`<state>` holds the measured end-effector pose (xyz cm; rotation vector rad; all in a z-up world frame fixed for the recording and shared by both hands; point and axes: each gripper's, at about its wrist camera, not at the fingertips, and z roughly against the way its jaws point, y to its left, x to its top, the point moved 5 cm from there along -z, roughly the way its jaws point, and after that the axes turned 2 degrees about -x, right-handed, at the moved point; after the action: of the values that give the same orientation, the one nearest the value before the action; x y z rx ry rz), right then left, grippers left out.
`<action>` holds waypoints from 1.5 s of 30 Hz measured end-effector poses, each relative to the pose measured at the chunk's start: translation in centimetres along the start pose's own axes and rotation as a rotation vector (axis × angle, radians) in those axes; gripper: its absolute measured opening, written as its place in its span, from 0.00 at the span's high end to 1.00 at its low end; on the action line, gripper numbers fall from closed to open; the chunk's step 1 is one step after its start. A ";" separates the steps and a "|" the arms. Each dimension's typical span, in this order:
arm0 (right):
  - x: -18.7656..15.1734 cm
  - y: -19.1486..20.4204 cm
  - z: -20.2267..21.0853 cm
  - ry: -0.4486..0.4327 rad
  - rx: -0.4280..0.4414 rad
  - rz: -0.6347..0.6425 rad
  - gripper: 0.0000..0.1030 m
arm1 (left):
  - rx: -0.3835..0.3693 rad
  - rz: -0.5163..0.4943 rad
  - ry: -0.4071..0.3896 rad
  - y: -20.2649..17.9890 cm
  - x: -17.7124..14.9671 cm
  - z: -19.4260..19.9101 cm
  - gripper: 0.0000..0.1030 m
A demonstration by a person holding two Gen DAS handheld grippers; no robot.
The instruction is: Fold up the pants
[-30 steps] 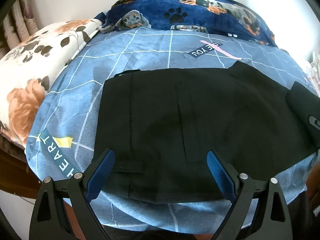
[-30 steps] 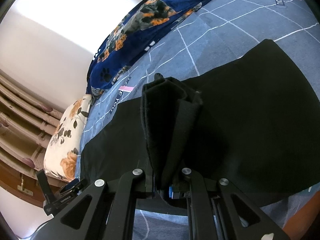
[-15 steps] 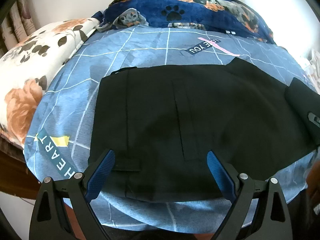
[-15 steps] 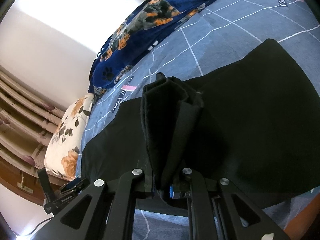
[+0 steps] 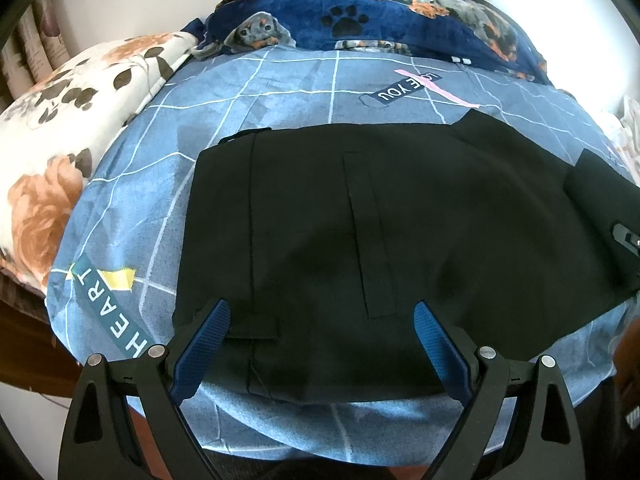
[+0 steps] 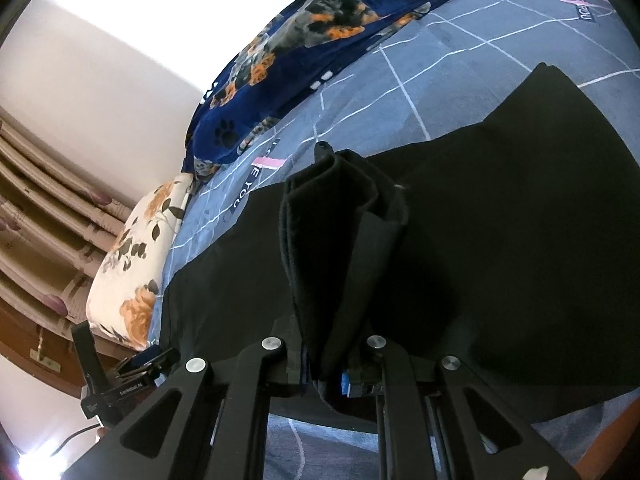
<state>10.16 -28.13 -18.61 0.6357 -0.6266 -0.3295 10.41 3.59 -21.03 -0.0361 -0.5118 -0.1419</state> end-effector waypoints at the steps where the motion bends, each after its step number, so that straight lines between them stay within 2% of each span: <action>1: 0.0 0.0 0.0 0.000 0.000 -0.001 0.87 | 0.000 -0.002 -0.001 0.0 0.0 0.0 0.10; 6: 0.1 0.1 0.3 -0.007 -0.013 0.011 0.87 | 0.000 -0.005 -0.002 -0.1 0.0 0.1 0.10; 15: 2.1 -0.5 2.8 -0.090 -0.138 0.087 0.87 | -0.004 0.010 0.000 0.1 0.0 0.2 0.10; 24: 0.4 0.7 1.0 -0.055 -0.187 0.194 0.87 | -0.002 0.001 0.001 -0.1 0.0 0.1 0.10; 32: -0.3 0.8 0.5 -0.038 -0.164 0.189 0.85 | -0.003 0.002 0.004 -0.1 -0.1 0.1 0.10; 38: -0.4 1.0 0.4 -0.029 -0.134 0.182 0.76 | -0.001 -0.002 0.005 -0.1 -0.1 0.1 0.10; 41: -0.6 1.2 0.3 -0.021 -0.103 0.169 0.68 | -0.001 -0.001 0.005 -0.1 -0.1 0.1 0.10; 45: -1.0 1.7 0.2 -0.006 -0.051 0.152 0.47 | -0.002 0.001 0.004 -0.1 -0.1 0.1 0.10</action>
<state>9.45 -26.45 -17.88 0.5348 -0.6664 -0.2046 10.28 3.46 -20.99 -0.0378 -0.5073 -0.1419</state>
